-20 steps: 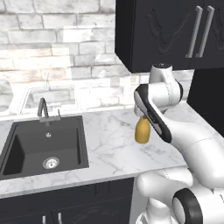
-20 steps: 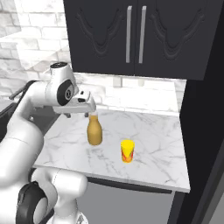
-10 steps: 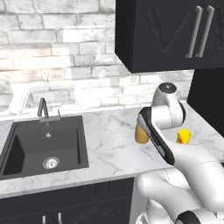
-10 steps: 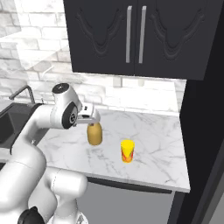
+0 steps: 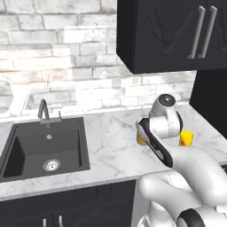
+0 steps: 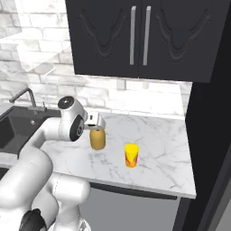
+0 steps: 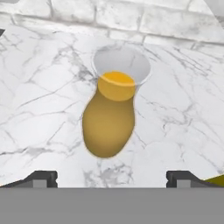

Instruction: Place the pitcher and cup on the dining counter for serving.

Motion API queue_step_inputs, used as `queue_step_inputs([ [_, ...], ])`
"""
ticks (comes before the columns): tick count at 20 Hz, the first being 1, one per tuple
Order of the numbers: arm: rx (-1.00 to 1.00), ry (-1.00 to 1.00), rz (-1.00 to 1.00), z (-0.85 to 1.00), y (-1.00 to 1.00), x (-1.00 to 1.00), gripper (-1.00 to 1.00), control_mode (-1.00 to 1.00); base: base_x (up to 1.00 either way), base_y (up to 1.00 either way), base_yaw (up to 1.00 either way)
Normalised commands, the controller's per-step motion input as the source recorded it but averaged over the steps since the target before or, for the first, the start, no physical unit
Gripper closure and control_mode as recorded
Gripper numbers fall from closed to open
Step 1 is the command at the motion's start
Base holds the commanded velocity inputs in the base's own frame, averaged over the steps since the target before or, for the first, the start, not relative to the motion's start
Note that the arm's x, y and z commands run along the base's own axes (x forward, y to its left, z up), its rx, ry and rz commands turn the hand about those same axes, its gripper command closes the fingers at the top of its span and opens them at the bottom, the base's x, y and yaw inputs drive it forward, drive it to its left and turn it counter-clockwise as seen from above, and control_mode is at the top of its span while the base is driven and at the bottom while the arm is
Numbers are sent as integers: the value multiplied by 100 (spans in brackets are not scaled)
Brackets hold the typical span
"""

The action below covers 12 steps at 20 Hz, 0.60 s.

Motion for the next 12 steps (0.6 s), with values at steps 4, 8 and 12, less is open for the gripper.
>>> queue_step_inputs([
  [4,7,0,0,0,0,36,-100,-100,0,0,0],
  [8,5,0,0,0,0,34,-100,-100,0,0,0],
  [12,3,0,0,0,0,35,-100,-100,0,0,0],
])
